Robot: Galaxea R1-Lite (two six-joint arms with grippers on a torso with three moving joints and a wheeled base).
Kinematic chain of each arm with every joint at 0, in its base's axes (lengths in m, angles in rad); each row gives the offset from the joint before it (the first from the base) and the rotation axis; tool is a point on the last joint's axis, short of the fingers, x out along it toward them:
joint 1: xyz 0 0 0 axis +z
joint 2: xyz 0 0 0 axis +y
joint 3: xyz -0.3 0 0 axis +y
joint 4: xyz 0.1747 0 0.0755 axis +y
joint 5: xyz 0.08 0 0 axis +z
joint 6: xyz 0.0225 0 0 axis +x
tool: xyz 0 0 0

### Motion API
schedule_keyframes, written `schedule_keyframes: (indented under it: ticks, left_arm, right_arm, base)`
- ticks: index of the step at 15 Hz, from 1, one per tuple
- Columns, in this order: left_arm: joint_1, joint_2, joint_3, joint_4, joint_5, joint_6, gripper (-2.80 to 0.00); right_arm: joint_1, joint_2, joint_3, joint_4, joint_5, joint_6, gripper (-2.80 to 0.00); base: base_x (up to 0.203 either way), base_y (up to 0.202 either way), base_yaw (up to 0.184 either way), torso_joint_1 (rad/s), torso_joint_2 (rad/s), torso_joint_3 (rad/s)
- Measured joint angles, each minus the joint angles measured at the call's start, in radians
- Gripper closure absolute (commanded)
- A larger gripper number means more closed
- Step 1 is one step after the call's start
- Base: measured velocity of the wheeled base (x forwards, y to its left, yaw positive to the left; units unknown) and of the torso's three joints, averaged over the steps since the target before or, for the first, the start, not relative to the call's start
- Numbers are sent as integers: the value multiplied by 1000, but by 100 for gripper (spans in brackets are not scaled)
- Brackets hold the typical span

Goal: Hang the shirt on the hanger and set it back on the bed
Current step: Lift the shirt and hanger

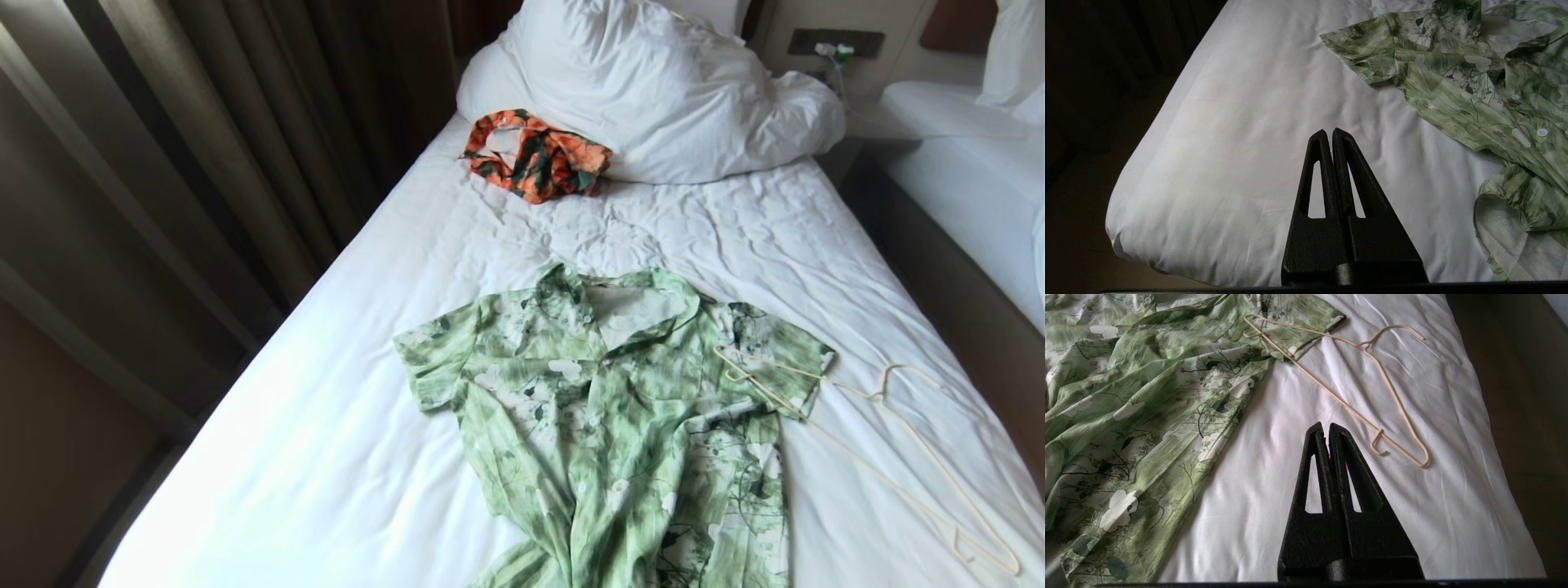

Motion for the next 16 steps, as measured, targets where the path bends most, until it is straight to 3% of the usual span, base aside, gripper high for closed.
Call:
schedule_keyframes:
  ticks: [10,16]
  left_arm:
    - [0,0,0,0,0,0,0]
    - [0,0,0,0,0,0,0]
  right_arm:
    - [0,0,-11,5,5,-11,0]
    - [1,56,-177,89,76,-15,0]
  base:
    - [0,0,0,0,0,0]
    - [0,0,0,0,0,0]
